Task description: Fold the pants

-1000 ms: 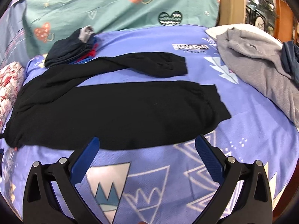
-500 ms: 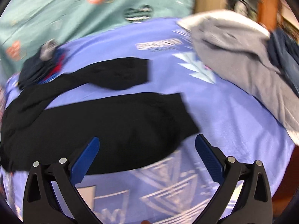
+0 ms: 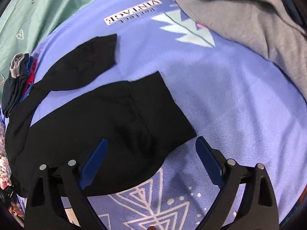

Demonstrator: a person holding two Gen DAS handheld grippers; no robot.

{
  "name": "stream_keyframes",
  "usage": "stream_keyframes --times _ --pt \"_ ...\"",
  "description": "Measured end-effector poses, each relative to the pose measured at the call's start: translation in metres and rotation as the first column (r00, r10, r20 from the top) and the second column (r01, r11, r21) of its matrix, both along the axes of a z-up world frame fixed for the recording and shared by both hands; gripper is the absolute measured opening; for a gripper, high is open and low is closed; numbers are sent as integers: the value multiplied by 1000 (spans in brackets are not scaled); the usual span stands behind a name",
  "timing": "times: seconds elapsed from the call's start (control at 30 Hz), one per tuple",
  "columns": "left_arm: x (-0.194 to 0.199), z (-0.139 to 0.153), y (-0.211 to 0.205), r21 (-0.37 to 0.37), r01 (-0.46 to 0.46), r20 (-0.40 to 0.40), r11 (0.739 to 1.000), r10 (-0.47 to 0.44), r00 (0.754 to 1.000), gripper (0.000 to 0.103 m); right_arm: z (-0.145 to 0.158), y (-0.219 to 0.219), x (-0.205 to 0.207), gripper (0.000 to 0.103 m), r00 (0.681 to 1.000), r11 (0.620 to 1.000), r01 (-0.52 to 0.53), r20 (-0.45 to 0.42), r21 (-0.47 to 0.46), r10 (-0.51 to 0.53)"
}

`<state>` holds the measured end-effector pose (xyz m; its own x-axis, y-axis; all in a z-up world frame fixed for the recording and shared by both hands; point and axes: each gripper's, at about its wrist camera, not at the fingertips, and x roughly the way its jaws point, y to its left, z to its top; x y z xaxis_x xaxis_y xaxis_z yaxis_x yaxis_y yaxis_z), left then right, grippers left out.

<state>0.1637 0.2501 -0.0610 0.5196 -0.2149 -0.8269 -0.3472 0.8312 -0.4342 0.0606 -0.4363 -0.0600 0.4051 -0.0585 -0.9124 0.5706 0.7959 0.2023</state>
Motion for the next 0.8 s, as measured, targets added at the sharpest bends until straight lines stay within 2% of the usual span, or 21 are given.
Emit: stream_keyframes --times 0.2,0.23,0.3,0.4,0.47,0.57,0.67,0.8 --pt "4 -1 -3 -3 -2 -4 1000 2 1000 6 -6 -5 -9 94 998 990 21 57 139 -29" --pt "4 -2 -3 -3 -4 -5 1000 4 1000 6 -6 -3 -5 94 998 993 18 63 119 -25" --pt "3 -1 -4 1 -3 -3 1000 3 1000 6 -5 -2 4 86 997 993 0 78 115 -9" --pt "2 0 -4 7 -3 2 1000 3 1000 5 -6 -1 17 61 996 994 -4 86 107 -5" --pt "1 -1 -2 -7 -11 0 1000 11 1000 5 -6 -3 22 23 997 996 8 82 85 -15" --pt "0 -1 0 -26 -22 6 999 22 1000 5 -2 -6 18 16 990 993 11 136 121 -27" --pt "-8 10 5 -36 -55 34 998 56 998 4 19 0 10 15 978 998 -12 207 59 -1" --pt "-32 51 10 18 -91 139 996 88 986 4 69 10 -7 14 948 998 -49 312 -46 61"
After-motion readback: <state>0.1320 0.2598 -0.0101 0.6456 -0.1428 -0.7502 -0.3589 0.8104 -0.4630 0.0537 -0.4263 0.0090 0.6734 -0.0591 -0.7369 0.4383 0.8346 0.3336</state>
